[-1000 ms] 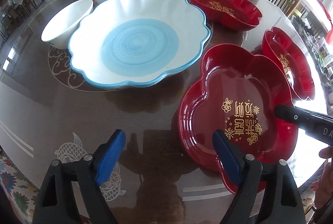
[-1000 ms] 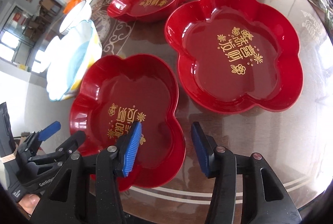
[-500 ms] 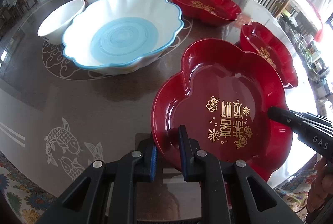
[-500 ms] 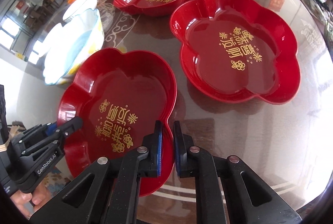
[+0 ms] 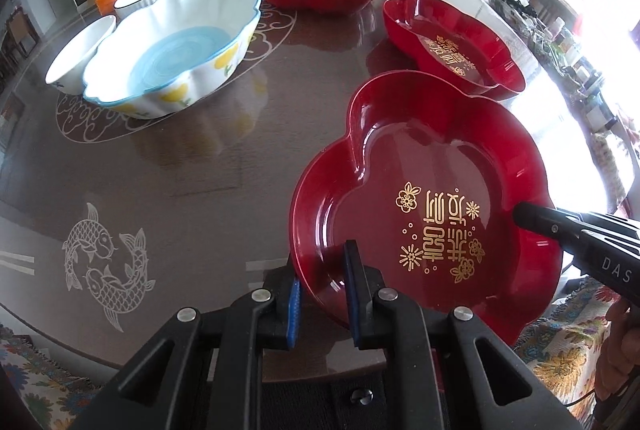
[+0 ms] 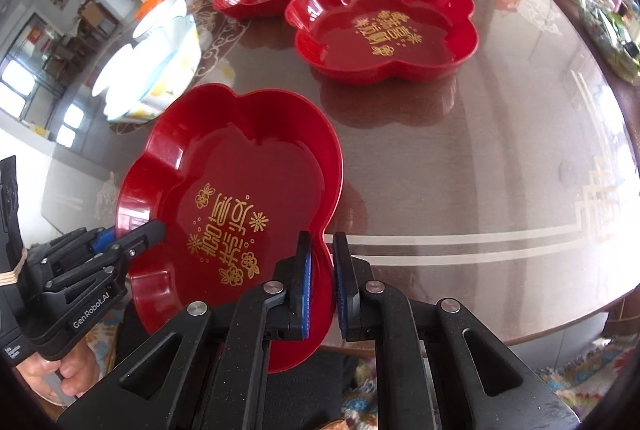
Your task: Organize plates and bowls
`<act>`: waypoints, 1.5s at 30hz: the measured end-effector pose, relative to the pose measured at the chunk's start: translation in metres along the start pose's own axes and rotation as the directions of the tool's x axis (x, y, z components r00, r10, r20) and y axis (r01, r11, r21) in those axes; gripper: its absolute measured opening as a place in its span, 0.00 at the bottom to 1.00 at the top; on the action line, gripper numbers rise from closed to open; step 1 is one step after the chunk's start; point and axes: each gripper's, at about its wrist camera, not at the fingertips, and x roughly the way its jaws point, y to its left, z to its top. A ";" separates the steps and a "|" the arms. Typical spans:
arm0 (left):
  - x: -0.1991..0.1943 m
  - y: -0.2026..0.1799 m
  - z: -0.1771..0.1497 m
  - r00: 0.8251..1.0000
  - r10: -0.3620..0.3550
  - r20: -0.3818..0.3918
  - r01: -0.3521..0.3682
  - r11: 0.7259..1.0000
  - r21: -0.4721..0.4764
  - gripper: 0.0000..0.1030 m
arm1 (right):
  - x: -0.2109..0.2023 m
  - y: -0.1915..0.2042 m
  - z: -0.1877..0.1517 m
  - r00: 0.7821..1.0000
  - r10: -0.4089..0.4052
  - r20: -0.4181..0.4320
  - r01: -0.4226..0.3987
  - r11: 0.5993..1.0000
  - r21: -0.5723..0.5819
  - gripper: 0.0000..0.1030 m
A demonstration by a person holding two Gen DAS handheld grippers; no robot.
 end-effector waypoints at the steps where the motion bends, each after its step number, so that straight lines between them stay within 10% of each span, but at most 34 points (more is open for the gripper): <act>1: 0.004 -0.002 0.002 1.000 0.005 -0.001 -0.005 1.000 0.006 0.17 | 0.003 -0.002 -0.001 1.000 -0.012 0.003 0.012 1.000 0.007 0.13; 9: 0.000 0.006 0.008 0.996 0.040 0.080 -0.042 0.999 0.024 0.19 | 0.009 -0.014 0.005 0.997 -0.057 0.059 0.054 0.997 0.050 0.19; 11: -0.010 0.013 0.009 0.993 0.042 0.108 -0.043 0.999 0.008 0.20 | 0.000 -0.018 0.005 0.992 -0.067 0.109 0.060 0.996 0.061 0.57; 16: -0.049 0.032 0.010 0.966 0.062 0.251 -0.045 0.996 -0.073 0.82 | -0.035 -0.025 -0.004 0.958 -0.136 0.253 0.109 0.987 0.116 0.64; 21: -0.081 0.035 0.009 0.940 0.086 0.329 -0.073 0.996 -0.050 0.83 | -0.076 -0.022 -0.018 0.885 -0.248 0.393 0.191 0.965 0.178 0.67; 29: -0.078 0.041 -0.012 0.947 0.116 0.300 -0.121 0.993 -0.001 0.83 | -0.114 0.000 -0.045 0.730 -0.398 0.555 0.319 0.917 0.238 0.74; 38: -0.087 0.067 -0.016 0.928 0.165 0.334 -0.150 0.986 -0.073 0.83 | -0.096 0.020 -0.059 0.723 -0.415 0.552 0.388 0.905 0.172 0.74; 45: -0.083 0.077 -0.017 0.946 0.099 0.309 -0.073 0.993 -0.092 0.83 | -0.099 0.026 -0.063 0.714 -0.411 0.567 0.388 0.906 0.168 0.74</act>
